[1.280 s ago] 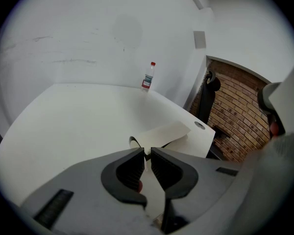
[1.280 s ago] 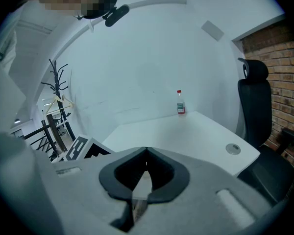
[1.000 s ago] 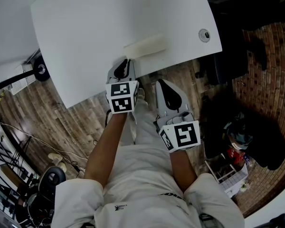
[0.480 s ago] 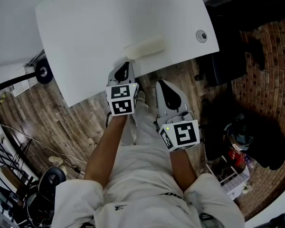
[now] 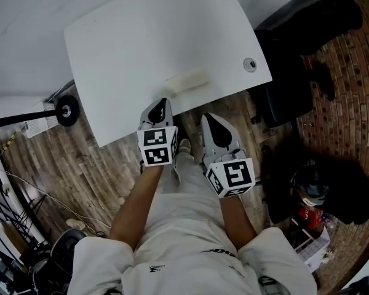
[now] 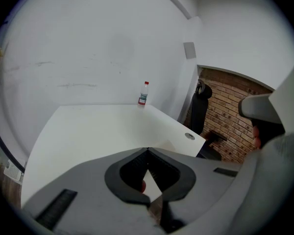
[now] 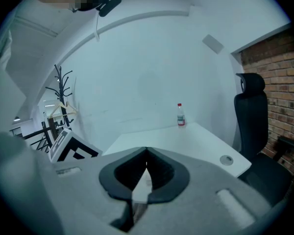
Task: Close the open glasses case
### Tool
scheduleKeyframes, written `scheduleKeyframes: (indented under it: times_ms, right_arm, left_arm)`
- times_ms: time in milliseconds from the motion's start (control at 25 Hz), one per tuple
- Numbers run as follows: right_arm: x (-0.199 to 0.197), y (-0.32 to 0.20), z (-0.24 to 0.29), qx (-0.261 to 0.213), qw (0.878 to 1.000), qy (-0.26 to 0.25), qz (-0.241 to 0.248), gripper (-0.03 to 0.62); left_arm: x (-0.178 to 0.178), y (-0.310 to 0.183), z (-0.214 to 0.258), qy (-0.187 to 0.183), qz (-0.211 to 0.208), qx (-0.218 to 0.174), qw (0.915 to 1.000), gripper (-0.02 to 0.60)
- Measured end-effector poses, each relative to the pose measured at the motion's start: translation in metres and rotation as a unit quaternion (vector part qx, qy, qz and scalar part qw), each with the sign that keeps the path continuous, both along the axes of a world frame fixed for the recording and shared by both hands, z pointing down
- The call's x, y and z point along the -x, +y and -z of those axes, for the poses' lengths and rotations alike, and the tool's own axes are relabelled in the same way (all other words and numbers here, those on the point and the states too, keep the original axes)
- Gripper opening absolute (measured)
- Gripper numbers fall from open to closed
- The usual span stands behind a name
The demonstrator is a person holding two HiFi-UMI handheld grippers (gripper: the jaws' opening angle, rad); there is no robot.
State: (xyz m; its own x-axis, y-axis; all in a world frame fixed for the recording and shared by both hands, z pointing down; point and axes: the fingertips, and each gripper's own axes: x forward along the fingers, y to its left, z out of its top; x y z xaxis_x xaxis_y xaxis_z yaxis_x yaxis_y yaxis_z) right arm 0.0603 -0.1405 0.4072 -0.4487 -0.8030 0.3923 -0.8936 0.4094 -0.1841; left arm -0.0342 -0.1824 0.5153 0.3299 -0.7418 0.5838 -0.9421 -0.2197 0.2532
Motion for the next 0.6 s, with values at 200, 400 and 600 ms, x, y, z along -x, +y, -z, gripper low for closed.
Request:
scheduleKeyframes:
  times_ms: [200,400,600]
  right_arm:
    - [-0.003,0.005,0.025,-0.016,1.000,-0.005,0.001,0.002]
    - [-0.002,0.017,0.054,-0.036,0.999,-0.009,0.006,0.002]
    - [-0.001,0.024,0.079,-0.057,0.998,-0.010,0.008,0.002]
  left_arm:
    - [-0.001,0.011,0.052,0.002,-0.009,-0.039,0.9992,-0.003]
    - [-0.008,0.028,0.105,0.009,-0.020,-0.081,0.9964,-0.003]
    - [-0.015,0.044,0.146,0.009,-0.037,-0.112,0.9929,-0.003]
